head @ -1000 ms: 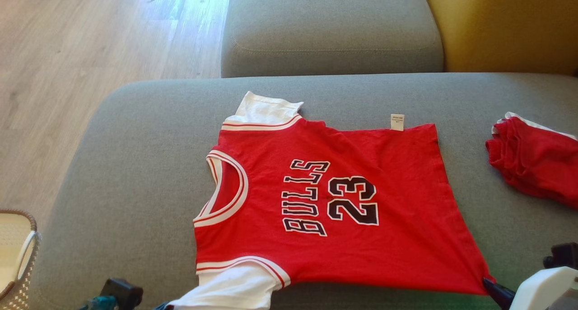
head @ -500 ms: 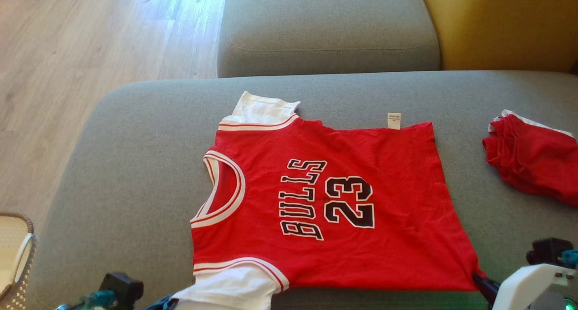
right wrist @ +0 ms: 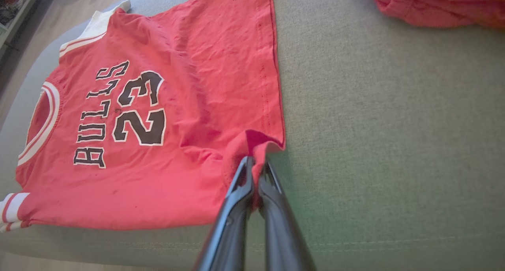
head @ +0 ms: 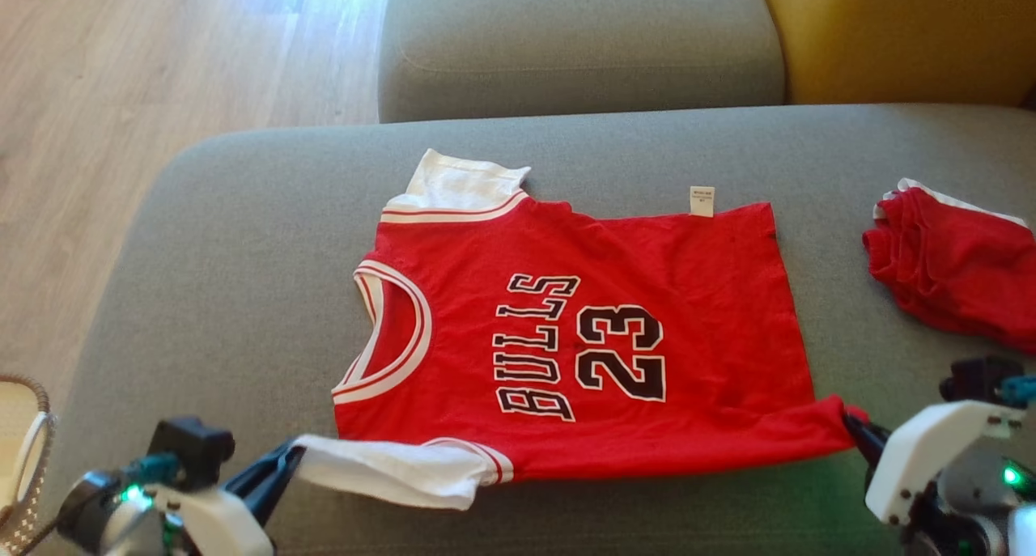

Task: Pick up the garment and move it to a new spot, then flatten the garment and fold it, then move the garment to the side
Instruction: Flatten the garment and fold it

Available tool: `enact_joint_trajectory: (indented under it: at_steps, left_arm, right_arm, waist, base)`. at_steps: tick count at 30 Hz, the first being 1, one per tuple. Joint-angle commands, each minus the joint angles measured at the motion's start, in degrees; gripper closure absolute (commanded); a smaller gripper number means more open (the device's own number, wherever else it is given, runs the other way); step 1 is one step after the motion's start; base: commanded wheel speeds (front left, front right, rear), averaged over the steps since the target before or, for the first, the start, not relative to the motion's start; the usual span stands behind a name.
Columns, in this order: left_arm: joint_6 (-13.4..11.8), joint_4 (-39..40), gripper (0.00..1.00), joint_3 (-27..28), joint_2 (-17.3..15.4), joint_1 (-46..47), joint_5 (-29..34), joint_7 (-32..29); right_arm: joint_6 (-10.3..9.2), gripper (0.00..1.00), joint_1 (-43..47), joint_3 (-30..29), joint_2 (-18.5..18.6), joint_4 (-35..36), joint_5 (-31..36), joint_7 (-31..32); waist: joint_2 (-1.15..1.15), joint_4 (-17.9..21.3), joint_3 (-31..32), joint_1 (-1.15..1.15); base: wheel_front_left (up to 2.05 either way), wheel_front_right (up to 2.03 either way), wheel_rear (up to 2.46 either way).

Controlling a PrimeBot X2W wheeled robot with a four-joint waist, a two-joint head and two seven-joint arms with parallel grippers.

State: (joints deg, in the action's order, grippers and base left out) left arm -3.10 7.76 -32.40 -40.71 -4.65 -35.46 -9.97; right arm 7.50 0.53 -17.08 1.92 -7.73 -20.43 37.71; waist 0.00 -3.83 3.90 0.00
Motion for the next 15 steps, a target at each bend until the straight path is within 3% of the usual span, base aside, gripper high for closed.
enact_joint_trajectory:
  at_steps: [1,15]
  left_arm:
    - [-0.43,1.08,1.00,3.33,-1.14,5.70,0.51,0.62]
    - [0.08,-7.22,1.00,3.69,1.59,18.38,2.66,-1.25]
  right_arm:
    - [-0.01,1.00,-4.74,1.36,0.96,1.49,0.79,-0.75]
    - [-0.01,1.00,-15.73,2.05,0.96,-6.39,4.51,-3.14]
  waist:
    - [0.00,0.24,-0.54,0.00]
    - [0.00,2.04,-3.99,0.00]
  base:
    - [0.00,0.00,0.00]
    - [0.00,0.00,0.00]
